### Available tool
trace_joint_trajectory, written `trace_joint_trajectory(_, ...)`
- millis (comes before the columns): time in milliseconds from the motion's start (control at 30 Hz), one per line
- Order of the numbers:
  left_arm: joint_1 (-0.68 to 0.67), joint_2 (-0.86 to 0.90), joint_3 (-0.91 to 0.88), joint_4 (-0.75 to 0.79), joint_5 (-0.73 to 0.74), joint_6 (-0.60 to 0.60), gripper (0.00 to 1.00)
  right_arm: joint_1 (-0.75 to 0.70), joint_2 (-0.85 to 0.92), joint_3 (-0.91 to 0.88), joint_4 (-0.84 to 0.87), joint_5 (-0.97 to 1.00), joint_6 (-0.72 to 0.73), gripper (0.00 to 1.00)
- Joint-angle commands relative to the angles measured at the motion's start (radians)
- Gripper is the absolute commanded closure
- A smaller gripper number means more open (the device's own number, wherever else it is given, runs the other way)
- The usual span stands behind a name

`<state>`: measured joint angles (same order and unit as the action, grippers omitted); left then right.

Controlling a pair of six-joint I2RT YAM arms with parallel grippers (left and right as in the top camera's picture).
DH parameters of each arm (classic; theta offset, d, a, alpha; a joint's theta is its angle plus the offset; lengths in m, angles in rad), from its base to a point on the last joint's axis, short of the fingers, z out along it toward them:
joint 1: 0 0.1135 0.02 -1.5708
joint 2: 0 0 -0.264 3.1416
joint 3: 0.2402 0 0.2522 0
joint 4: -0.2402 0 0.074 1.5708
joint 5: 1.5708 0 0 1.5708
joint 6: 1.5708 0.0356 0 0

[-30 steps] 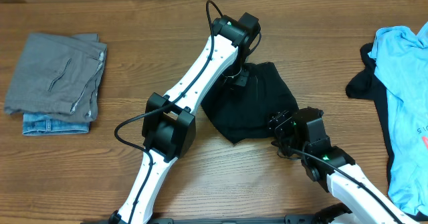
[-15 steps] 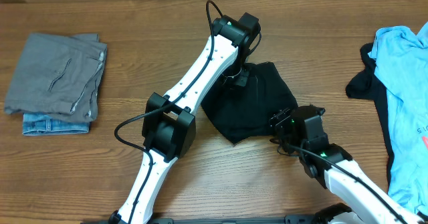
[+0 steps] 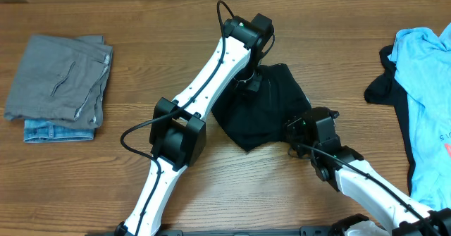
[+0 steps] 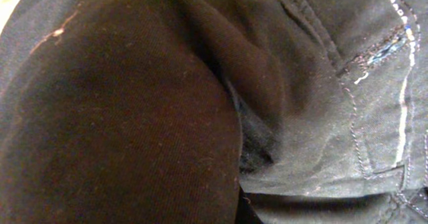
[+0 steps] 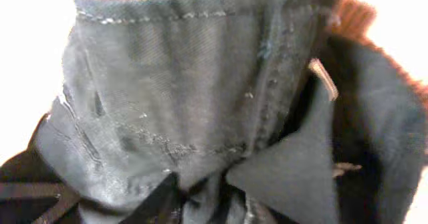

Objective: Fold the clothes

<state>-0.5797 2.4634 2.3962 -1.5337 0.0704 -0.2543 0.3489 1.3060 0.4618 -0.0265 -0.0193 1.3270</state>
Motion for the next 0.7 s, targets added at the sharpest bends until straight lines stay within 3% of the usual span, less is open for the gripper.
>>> trace_joint_trajectory(0,0.01,0.004,0.009,-0.006,0.0,0.023,0.96,0.003,-0.03,0.054,-0.003,0.006,-0.053,0.9)
trace_joint_trajectory(33,0.01,0.004,0.009,-0.005,0.0,0.023,0.96,0.003,-0.036,0.061,-0.011,0.006,-0.053,0.96)
trace_joint_trajectory(233,0.01,0.004,0.009,-0.006,-0.003,0.024,0.96,0.003,-0.073,0.111,-0.038,-0.011,-0.143,0.96)
trace_joint_trajectory(467,0.011,0.004,0.009,-0.003,-0.003,0.023,0.96,0.002,-0.105,0.353,-0.311,0.0,-0.295,0.96)
trace_joint_trajectory(667,0.011,0.004,0.01,0.0,-0.003,0.023,0.96,-0.013,-0.105,0.453,-0.404,0.017,-0.329,0.96)
